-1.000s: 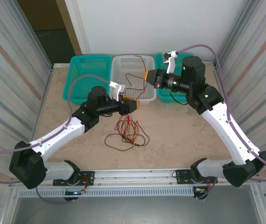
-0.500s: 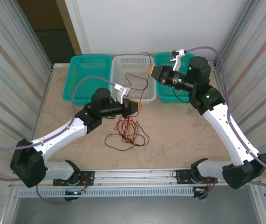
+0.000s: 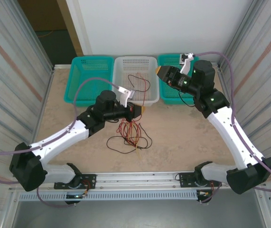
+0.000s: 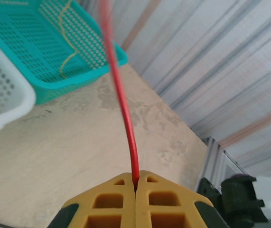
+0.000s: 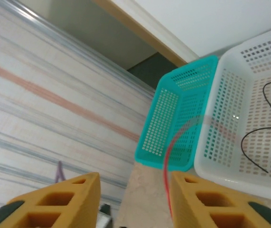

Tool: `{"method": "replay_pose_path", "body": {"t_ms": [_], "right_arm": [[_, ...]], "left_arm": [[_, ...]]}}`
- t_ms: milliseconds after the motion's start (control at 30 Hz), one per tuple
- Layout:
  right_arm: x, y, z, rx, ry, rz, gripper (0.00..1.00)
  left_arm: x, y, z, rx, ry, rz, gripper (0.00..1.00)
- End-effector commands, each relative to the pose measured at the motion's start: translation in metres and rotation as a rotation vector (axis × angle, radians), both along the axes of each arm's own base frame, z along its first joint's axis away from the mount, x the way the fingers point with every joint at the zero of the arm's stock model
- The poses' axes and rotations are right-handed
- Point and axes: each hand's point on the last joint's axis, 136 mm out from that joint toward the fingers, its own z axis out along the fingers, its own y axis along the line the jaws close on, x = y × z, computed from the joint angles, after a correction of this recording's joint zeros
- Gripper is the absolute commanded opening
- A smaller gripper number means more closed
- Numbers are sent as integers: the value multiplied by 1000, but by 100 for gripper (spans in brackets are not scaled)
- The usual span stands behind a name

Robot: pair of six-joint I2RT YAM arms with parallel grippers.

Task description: Untangle the cables

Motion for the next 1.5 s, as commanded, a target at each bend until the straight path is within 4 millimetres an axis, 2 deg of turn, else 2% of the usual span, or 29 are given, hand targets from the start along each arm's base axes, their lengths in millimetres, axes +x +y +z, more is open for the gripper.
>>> {"method": "replay_pose_path", "body": {"t_ms": [0, 100, 233, 433, 500, 633, 700, 733, 833, 867, 933, 1067, 1233, 1333, 1467], "right_arm": [[-4, -13, 5, -12, -17, -41, 51], [-5, -17, 1, -35, -4, -56, 56], [-7, -16, -7, -44, 18, -43, 58], [-10, 1, -37, -54, 97, 24, 59], [-14, 13, -52, -75, 131, 55, 60], [-28, 41, -81, -161, 177, 122, 59], [-36, 54, -92, -207, 189, 152, 59], [-41, 60, -98, -228, 196, 167, 59], [-49, 72, -111, -289, 207, 196, 59], [-51, 75, -116, -309, 215, 201, 59], [-52, 79, -124, -342, 229, 213, 59], [-53, 85, -147, -405, 275, 239, 59], [-58, 95, -177, -500, 327, 276, 58], [-63, 103, -195, -550, 356, 305, 58], [-69, 111, -218, -611, 389, 333, 57]], "left_arm": [[23, 29, 39, 40, -81, 146, 0], [39, 51, 53, 84, -97, 238, 0], [68, 89, 71, 189, -140, 386, 0], [137, 164, 83, 199, -86, 619, 0], [161, 181, 86, 178, -80, 656, 0], [212, 208, 75, 210, -51, 728, 0], [230, 215, 66, 241, -44, 741, 0], [239, 219, 60, 257, -37, 756, 3], [257, 227, 39, 303, 3, 777, 23], [260, 230, 32, 322, 21, 787, 32], [261, 232, 23, 346, 45, 791, 45], [250, 237, 13, 355, 67, 813, 57], [222, 239, 14, 334, 92, 831, 59], [197, 224, 18, 326, 69, 791, 60], [155, 192, 19, 315, 40, 705, 62]]}}
